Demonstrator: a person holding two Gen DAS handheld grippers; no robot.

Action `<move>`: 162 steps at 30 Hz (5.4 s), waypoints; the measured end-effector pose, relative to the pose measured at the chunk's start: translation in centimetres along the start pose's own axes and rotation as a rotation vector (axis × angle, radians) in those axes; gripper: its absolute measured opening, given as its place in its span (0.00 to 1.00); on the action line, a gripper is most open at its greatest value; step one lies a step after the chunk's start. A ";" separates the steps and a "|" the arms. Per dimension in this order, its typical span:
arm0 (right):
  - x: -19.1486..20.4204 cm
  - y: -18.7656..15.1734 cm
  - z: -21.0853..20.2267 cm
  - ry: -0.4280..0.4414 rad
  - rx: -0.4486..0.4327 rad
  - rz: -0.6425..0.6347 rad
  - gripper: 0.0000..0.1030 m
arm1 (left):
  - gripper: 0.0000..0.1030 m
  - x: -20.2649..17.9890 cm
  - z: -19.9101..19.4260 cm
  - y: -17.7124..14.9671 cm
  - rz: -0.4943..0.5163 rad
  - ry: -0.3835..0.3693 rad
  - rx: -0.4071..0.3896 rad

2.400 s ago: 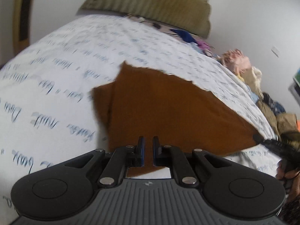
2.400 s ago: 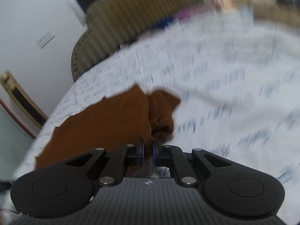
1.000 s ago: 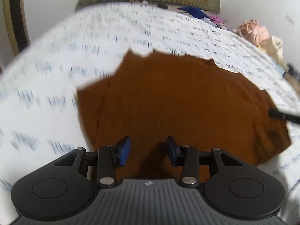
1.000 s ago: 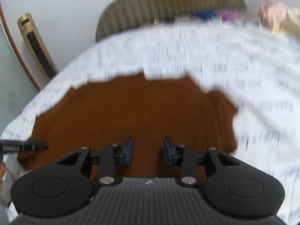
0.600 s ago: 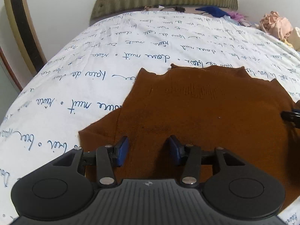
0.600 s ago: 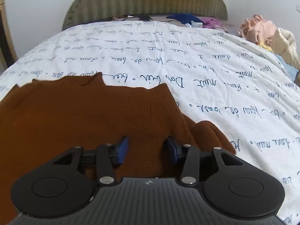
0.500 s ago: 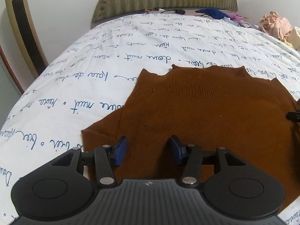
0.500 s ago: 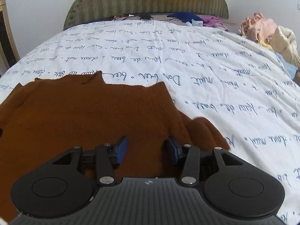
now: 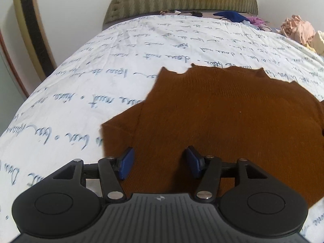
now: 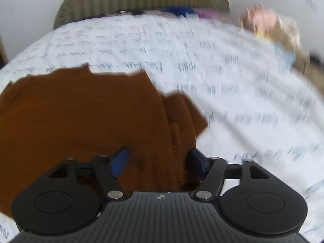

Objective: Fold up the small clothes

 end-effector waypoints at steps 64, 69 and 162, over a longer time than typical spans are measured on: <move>26.8 2.5 7.1 0.386 0.157 -0.185 0.64 | 0.75 7.3 4.9 2.4 -0.218 0.092 0.028; 23.5 2.4 1.1 0.446 0.055 -0.152 0.56 | 0.73 11.8 2.0 1.6 -0.384 -0.028 -0.075; 29.2 -19.9 -12.1 0.317 -0.219 -0.782 0.10 | 0.27 9.3 11.3 6.5 -0.370 -0.605 0.127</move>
Point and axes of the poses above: each gripper's, at about its wrist camera, not at the fingertips, and z roughly the way its jaws point, x to its left, y to its top, the point moved 2 cm from there along z, roughly the way its jaws point, and after that the axes turned 12 degrees about z, right-handed, at the moved point
